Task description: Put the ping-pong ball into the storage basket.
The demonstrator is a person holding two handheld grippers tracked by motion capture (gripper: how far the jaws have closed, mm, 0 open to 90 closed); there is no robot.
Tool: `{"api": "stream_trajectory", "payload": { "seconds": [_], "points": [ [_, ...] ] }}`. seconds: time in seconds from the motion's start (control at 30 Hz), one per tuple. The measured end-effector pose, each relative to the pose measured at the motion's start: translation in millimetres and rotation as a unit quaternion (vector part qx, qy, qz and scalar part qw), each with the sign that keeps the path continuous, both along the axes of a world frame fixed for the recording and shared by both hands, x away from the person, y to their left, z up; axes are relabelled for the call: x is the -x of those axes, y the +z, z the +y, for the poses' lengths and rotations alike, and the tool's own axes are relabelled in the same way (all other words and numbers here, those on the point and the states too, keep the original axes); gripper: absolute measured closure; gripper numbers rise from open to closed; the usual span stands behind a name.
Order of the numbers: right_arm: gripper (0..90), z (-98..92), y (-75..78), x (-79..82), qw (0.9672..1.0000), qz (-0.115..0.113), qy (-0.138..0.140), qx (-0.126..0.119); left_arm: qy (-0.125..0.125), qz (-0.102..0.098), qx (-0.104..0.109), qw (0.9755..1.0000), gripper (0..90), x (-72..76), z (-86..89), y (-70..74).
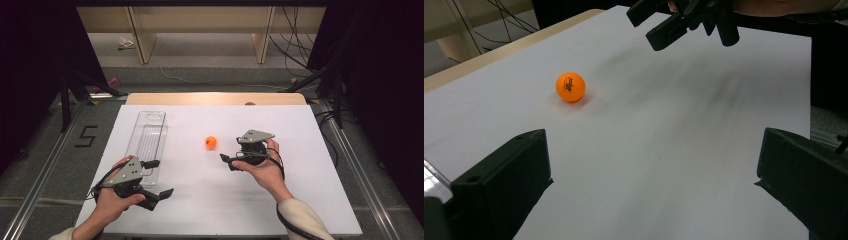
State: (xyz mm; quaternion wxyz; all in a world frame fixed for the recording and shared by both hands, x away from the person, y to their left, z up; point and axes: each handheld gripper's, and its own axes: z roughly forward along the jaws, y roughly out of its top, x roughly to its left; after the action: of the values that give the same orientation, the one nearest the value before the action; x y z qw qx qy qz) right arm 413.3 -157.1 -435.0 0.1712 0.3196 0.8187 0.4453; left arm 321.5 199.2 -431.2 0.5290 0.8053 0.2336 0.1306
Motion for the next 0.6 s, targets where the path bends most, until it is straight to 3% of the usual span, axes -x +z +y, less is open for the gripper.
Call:
{"api": "stream_trajectory", "payload": {
  "seconds": [0.6],
  "points": [
    [16.2, 10.1, -1.0, -11.7, 1.0000, 0.003, 0.002, -0.001, -0.001, -0.001, 0.001, 1.0000, 0.4, 0.3, 0.4, 0.5]
  ]
}}
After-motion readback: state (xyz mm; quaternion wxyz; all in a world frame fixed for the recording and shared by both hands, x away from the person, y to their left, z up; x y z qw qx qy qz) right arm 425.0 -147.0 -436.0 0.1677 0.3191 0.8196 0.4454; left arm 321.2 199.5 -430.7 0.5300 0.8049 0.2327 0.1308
